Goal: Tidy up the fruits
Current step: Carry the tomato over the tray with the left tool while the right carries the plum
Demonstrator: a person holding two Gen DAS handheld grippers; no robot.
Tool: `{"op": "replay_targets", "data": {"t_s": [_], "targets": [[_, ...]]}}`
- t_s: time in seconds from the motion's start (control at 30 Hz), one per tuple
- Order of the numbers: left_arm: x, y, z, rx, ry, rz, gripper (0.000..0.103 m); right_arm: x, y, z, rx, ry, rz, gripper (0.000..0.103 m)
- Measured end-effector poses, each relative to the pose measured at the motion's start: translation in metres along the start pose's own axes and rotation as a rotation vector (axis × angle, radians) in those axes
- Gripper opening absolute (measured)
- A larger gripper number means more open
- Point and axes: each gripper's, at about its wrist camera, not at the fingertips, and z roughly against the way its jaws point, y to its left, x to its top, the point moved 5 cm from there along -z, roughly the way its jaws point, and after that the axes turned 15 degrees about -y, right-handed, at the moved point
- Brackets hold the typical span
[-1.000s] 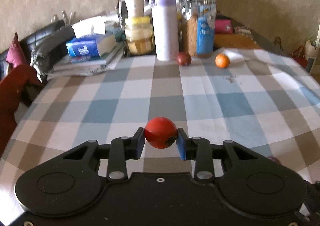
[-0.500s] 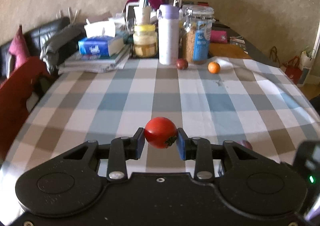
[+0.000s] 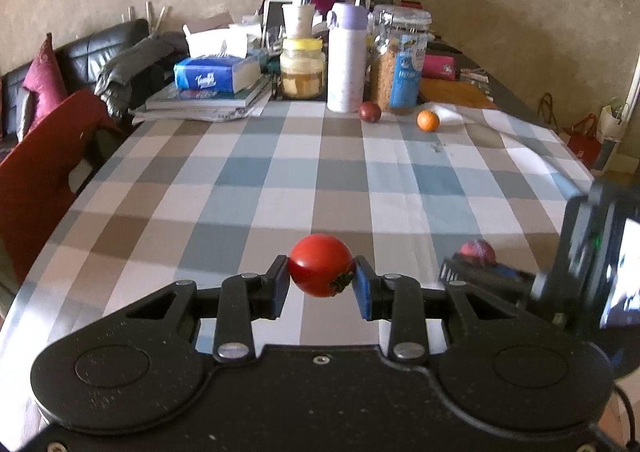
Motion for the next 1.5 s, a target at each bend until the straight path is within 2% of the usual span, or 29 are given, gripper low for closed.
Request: {"op": "replay_targets", "data": {"t_s": [0.27,0.43,0.63,0.87,1.07,1.5], "targets": [[-0.007,0.006,0.012,-0.009,0.017,0.02,0.043,0.017,-0.021,0.008,0.006,0.026,-0.127,0.035],[-0.01,0.005,0.015,-0.015,0.032,0.024,0.043,0.042,-0.031,0.043,0.032,-0.059,-0.143,0.035],[-0.015,0.001,0.021,-0.029,0.045,0.023,0.043,0.056,-0.033,0.096,0.107,-0.155,-0.12,0.035],[-0.021,-0.005,0.028,-0.045,0.058,0.017,0.043,0.047,-0.033,0.139,0.168,-0.199,-0.065,0.035],[-0.026,-0.009,0.03,-0.058,0.069,0.005,0.043,0.037,-0.042,0.161,0.153,-0.223,-0.056,0.035],[-0.043,-0.019,0.022,-0.082,0.124,-0.016,0.044,-0.003,-0.049,0.169,0.141,-0.143,0.012,0.035]]}}
